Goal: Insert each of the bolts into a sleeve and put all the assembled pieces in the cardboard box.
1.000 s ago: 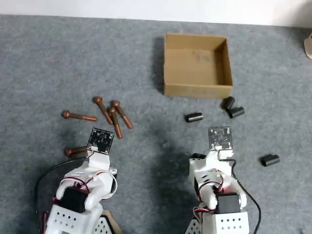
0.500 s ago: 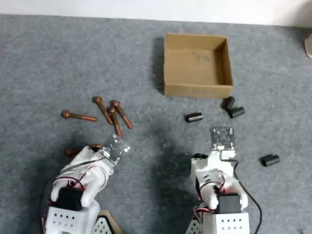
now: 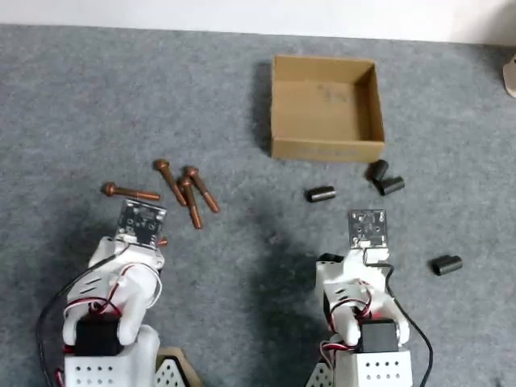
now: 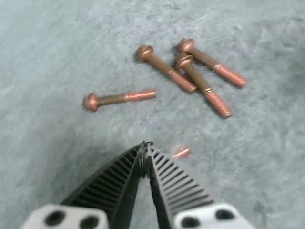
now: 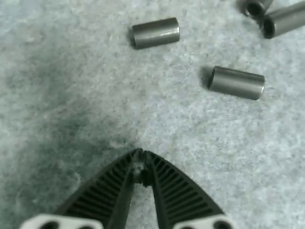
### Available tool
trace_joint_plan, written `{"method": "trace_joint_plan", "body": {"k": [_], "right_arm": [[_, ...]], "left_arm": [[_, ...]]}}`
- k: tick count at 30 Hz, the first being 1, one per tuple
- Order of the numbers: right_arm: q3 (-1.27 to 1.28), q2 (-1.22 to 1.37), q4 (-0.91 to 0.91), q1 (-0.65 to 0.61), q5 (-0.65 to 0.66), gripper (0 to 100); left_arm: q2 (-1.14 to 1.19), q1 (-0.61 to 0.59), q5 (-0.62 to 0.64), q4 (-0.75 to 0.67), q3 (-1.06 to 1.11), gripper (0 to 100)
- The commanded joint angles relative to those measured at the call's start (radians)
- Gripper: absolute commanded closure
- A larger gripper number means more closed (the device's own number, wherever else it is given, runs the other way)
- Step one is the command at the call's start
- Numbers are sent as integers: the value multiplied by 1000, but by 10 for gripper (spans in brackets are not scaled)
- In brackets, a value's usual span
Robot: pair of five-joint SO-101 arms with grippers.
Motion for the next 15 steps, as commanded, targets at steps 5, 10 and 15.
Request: {"method": "trace_joint_plan", "body": {"k": [5,10,15], "right_arm": [[137,-15,-4,10,-6,994],[137,-13,-4,10,-8,994],[137,-13,-4,12,-6,994]], "left_arm": [[403,-35,23,-97,-168,992],[863,-28,123,-114,-458,992],[1262,-30,338,-114,-731,993]]}}
